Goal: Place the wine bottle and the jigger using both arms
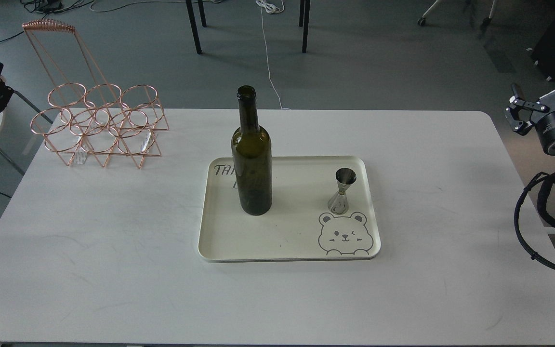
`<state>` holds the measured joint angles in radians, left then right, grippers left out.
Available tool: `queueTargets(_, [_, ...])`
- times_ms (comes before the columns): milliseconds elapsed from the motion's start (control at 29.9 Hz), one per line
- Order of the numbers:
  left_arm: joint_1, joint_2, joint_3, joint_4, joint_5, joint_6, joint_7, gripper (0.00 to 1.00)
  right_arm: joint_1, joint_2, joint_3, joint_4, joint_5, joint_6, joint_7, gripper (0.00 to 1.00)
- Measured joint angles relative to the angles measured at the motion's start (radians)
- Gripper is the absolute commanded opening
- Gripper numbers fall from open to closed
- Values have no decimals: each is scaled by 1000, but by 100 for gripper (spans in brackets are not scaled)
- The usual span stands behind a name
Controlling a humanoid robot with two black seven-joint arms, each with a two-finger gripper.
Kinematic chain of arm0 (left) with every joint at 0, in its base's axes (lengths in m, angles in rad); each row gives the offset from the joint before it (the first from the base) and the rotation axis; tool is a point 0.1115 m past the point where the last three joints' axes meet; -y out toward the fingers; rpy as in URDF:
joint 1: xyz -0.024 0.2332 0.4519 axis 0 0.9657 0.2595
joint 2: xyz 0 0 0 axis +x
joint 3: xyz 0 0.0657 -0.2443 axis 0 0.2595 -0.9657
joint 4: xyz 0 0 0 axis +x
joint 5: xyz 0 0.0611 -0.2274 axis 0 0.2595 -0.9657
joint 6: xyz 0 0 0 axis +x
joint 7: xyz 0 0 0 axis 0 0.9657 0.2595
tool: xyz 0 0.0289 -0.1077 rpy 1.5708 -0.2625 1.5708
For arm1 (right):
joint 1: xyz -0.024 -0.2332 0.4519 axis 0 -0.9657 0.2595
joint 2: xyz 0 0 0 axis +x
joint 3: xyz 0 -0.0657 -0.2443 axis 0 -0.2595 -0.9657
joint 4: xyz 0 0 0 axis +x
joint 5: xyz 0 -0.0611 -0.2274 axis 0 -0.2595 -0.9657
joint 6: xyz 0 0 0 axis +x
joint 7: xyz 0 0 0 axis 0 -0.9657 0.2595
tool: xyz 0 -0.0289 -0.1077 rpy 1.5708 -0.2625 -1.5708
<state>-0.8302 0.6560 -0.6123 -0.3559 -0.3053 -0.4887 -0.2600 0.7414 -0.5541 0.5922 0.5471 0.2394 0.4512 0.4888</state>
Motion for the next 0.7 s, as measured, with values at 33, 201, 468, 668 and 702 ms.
queueTargets(33, [0,0,0,0,0,0,0,98,2,0,2,0,0,0,0,99])
queueTargets(201, [2,0,3,0,2,0,-1,98,5,0,4,3,0,0,0,99])
queueTargets(468, [2,0,3,0,3,0,5,99,8,-13,4,20,0,-3,0,99])
queueTargets(668, [3,1,6,-1,7,0,7,99,16,-95,-7,155,-70,-70,0,99])
queueTargets(702, [4,1,8,-2,8,0,7,99,22,-114,-9,186,-123,-87,0,99])
